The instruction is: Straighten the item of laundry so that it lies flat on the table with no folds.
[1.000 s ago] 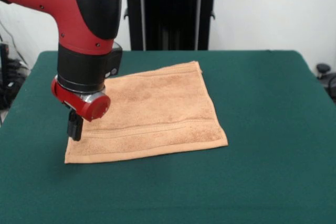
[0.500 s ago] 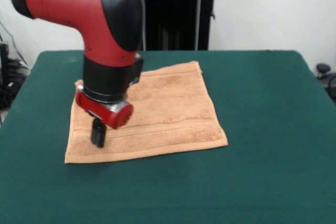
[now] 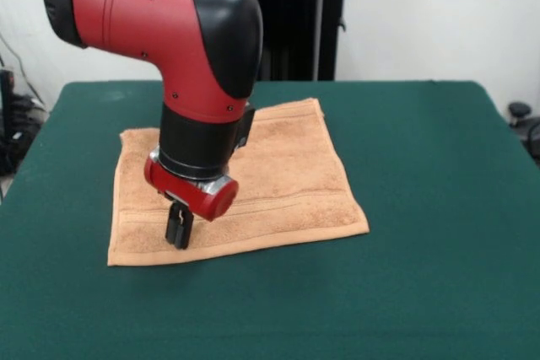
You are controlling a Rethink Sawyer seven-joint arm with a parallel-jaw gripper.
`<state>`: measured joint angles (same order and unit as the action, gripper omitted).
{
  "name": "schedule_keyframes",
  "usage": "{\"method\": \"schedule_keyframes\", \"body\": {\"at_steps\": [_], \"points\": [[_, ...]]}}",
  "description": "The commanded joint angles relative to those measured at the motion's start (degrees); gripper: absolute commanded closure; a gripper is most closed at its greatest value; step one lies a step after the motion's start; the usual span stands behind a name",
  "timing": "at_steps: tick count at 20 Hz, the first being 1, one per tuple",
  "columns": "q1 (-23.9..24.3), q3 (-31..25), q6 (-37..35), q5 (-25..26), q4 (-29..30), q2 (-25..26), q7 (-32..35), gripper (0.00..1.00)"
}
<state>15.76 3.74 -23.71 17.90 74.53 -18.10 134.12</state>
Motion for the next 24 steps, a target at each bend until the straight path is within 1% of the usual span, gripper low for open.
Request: {"method": "schedule_keyframes", "body": {"at_steps": [1, 10, 14, 24], "points": [[-4.0, -3.6, 0.2, -4.8, -0.3, 8.1, 9.8, 1.0], [-6.5, -2.5, 0.7, -9.6, -0.9, 9.4, 12.0, 1.0], [-8.2, -1.2, 0.8, -12.0, -1.9, 10.4, 13.2, 1.0], [-12.2, 1.3, 0.8, -20.1, -4.2, 13.4, 16.0, 1.0]]}}
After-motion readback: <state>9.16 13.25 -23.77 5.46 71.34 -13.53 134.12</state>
